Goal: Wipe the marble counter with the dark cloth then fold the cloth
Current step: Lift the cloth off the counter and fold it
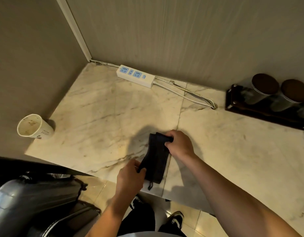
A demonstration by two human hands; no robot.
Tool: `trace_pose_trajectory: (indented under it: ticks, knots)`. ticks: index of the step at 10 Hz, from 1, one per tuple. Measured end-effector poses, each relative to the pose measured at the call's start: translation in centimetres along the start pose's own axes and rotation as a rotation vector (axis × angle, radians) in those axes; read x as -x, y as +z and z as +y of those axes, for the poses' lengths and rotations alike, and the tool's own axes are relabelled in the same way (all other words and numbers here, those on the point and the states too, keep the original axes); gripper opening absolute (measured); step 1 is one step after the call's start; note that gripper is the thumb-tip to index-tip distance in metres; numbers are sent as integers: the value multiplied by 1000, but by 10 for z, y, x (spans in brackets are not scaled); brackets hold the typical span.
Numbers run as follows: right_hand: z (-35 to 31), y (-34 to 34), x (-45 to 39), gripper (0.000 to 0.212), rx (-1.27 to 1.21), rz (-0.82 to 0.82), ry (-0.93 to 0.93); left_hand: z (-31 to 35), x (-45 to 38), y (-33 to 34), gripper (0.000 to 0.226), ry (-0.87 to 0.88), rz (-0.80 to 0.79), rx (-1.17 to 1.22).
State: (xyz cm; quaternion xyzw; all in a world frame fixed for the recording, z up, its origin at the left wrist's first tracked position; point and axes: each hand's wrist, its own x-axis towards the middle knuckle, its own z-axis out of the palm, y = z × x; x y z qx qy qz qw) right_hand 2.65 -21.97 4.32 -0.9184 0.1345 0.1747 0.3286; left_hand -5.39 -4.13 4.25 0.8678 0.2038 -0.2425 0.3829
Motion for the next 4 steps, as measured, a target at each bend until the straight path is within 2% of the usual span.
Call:
trace_pose_trajectory:
  ticks: [2, 4]
  knots:
    - [5, 12, 1, 27, 24, 66, 12, 3, 3, -5, 9, 42, 14, -166]
    - [9, 7, 19, 31, -99, 152, 60, 1, 12, -17, 15, 65, -9, -258]
